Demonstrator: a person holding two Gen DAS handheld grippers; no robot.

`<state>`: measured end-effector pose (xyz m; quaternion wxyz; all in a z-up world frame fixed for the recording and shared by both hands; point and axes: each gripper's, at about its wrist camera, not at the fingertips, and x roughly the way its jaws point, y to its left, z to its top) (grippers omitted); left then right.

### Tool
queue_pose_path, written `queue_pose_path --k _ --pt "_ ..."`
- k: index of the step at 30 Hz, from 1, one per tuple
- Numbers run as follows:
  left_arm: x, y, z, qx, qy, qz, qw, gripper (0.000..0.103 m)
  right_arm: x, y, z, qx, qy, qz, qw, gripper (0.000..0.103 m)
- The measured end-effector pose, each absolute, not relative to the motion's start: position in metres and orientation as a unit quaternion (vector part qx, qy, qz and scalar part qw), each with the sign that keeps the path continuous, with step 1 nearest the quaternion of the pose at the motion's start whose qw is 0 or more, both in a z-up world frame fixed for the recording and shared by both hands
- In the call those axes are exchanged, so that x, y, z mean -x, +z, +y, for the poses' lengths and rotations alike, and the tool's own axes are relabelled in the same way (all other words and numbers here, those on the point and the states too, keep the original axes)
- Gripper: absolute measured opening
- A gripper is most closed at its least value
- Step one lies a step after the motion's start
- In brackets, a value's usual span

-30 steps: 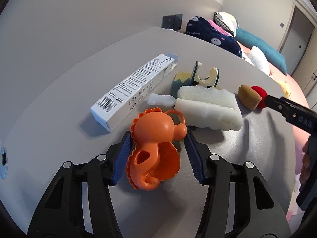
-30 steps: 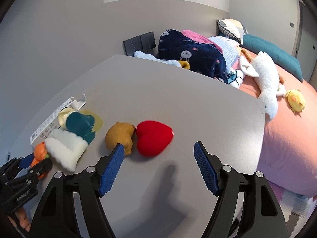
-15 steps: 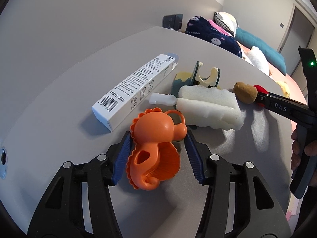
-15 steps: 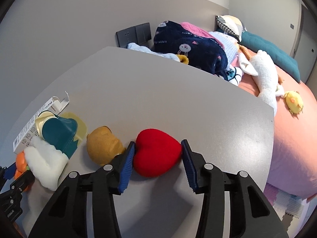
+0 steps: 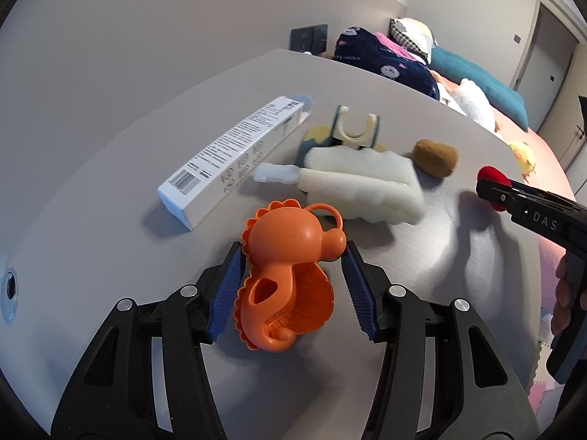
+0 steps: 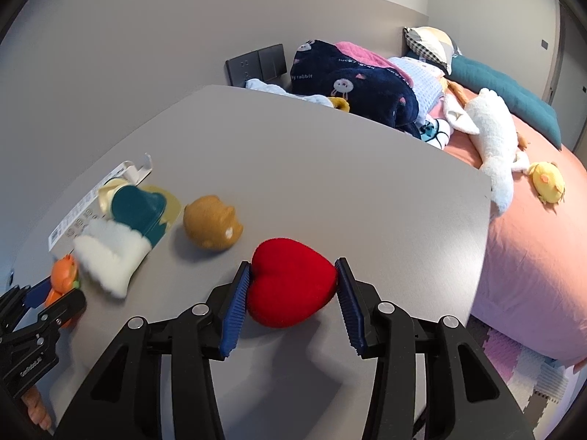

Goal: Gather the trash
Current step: 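Carry the orange toy and red heart plush over the bin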

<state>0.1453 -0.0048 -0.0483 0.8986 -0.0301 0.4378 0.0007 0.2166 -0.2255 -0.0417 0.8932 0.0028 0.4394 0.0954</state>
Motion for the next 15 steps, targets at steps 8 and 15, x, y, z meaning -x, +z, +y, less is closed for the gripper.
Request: queue_pose_path --k 8,15 --pt "-0.128 -0.034 -0.026 0.019 -0.009 0.431 0.902 0.053 -0.182 -0.033 -0.243 -0.016 0.105 0.432 0.895 0.048" --pt "-0.110 -0.022 -0.050 0.015 -0.026 0.424 0.905 0.053 -0.150 -0.020 -0.259 -0.020 0.110 0.424 0.899 0.048"
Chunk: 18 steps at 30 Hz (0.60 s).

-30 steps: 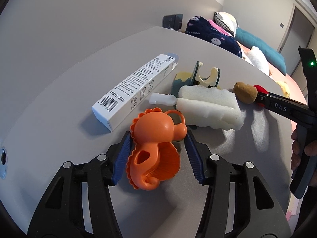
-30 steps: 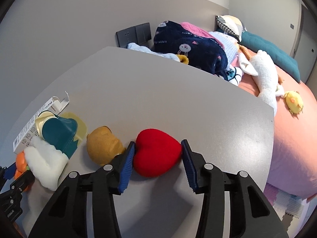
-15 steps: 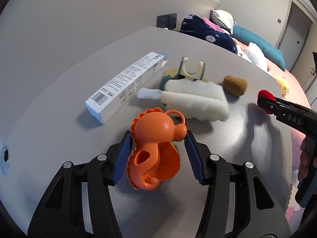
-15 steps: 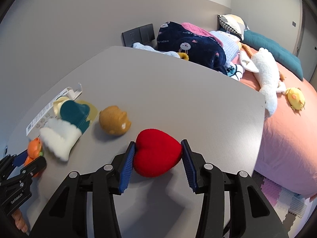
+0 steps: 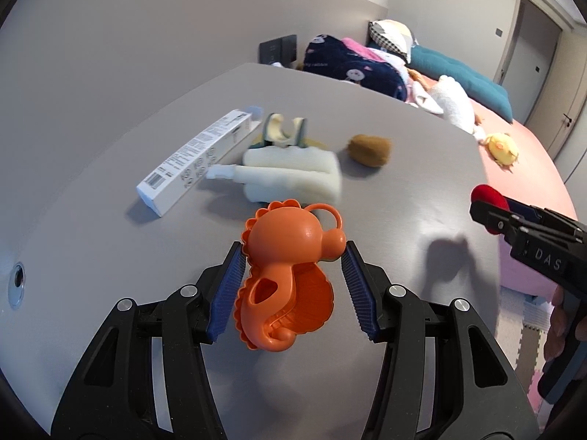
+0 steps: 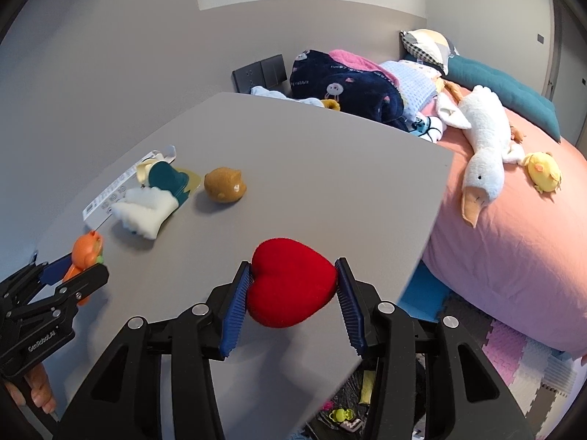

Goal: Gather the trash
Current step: 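Carry the orange toy and red heart plush over the bin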

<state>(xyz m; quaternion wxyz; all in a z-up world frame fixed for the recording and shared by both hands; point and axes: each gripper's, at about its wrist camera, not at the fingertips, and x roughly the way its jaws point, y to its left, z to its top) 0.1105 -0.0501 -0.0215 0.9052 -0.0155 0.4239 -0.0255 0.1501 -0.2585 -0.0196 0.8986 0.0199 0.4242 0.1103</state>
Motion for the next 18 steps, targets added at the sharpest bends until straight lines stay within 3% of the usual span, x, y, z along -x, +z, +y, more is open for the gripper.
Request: queue_pose_path --k 18 --pt "-0.064 -0.003 -0.110 -0.003 -0.075 0.411 0.908 0.053 -0.077 0.003 -0.294 -0.035 0.104 0.402 0.909 0.048"
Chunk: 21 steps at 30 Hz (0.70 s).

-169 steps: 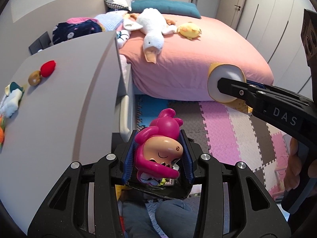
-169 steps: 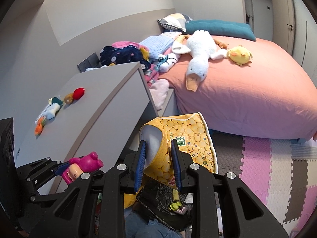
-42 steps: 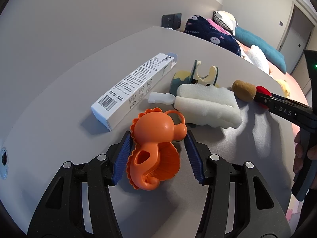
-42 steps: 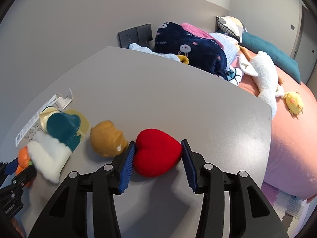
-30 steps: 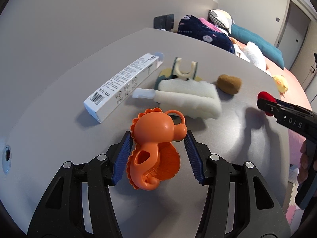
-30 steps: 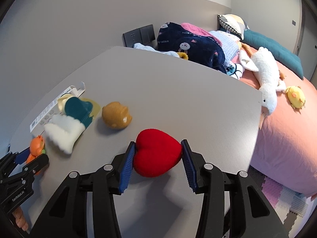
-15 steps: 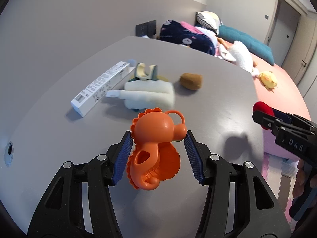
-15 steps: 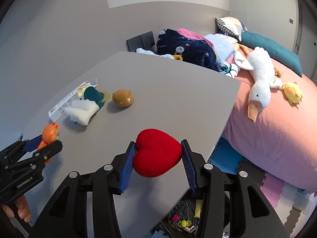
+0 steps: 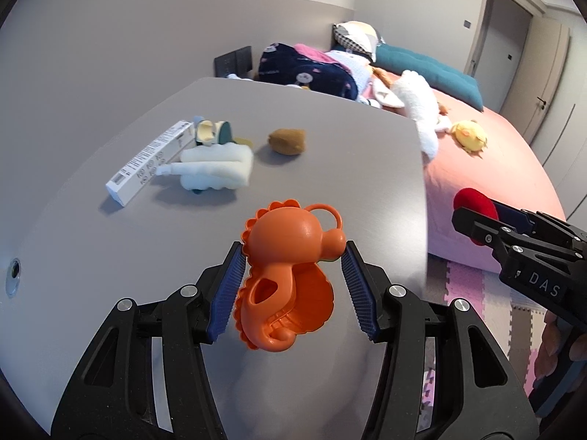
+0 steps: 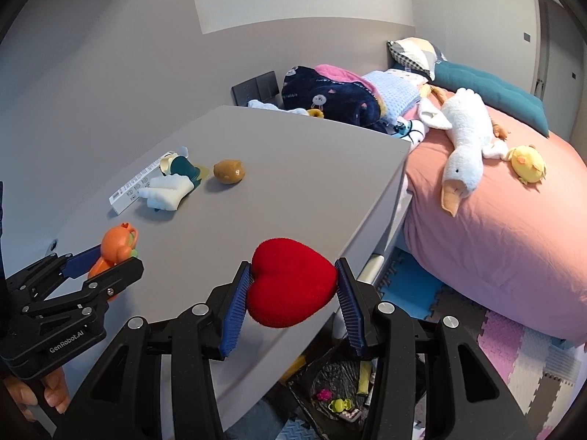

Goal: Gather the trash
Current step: 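Carry the orange toy and red heart plush over the bin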

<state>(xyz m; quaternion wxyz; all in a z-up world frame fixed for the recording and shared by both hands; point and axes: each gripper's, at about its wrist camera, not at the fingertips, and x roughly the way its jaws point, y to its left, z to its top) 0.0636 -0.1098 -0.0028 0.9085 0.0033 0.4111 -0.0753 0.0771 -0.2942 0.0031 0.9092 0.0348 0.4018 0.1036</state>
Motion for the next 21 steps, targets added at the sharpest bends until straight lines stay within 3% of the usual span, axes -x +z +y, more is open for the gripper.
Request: queue_pose_path --k 21 --pt "-0.034 0.006 -0.174 -0.034 -0.129 0.408 0.903 0.053 -0.027 0.013 -0.345 -0.058 0.069 0.387 0.917 0.048"
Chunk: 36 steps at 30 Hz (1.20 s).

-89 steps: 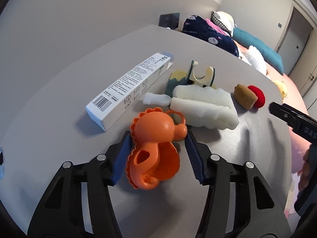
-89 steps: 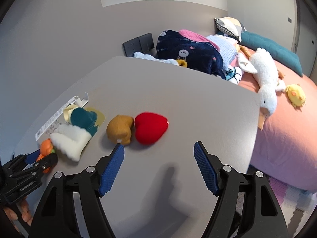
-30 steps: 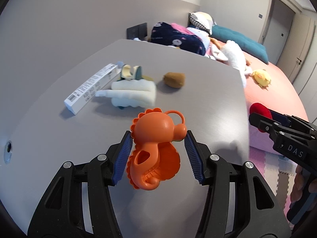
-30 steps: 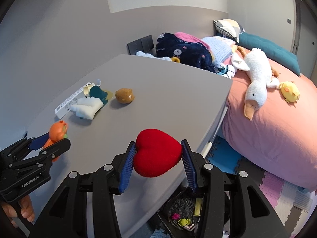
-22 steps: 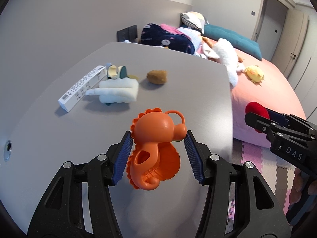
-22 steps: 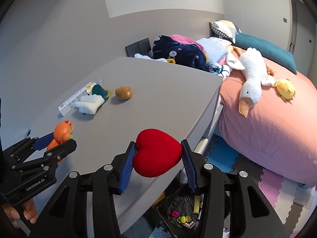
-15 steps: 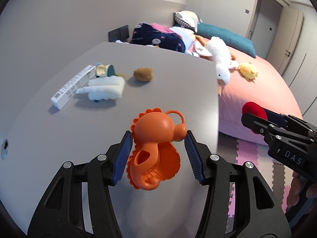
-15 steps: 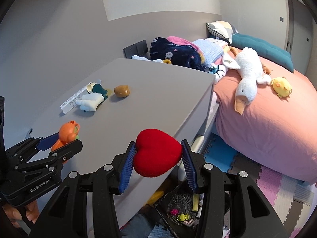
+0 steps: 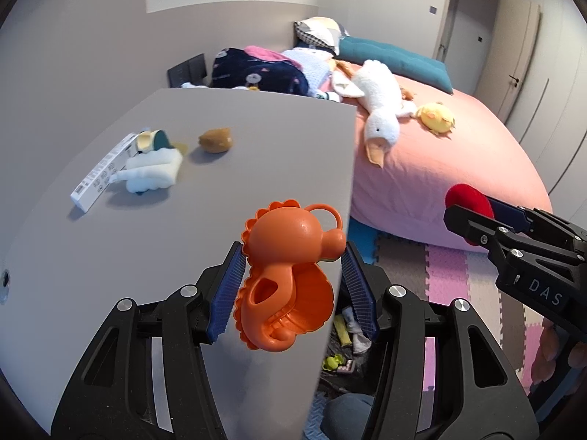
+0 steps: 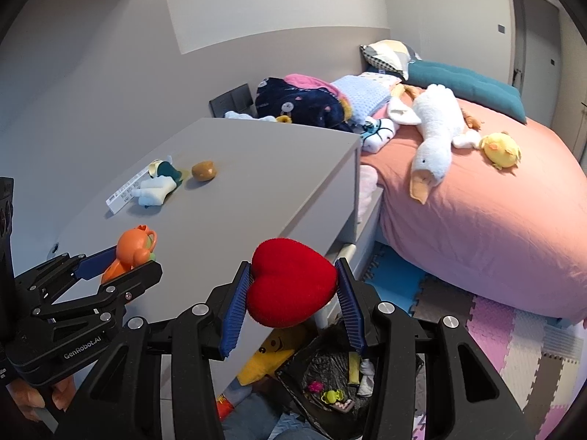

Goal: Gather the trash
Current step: 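Carry the orange toy and red heart plush over the bin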

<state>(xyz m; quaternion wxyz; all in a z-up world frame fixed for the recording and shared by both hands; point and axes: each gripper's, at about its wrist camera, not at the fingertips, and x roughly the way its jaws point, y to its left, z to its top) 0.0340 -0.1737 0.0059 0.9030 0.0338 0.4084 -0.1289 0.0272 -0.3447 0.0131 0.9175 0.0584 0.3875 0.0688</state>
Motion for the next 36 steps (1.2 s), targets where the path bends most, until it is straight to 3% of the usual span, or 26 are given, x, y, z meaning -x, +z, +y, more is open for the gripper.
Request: queue_pose_path --k 36 --pt "-0.016 -0.016 -0.302 -0.086 -0.250 0.424 0.866 0.053 0.015 -0.015 -0.472 -0.125 -0.060 0.392 0.909 0.048"
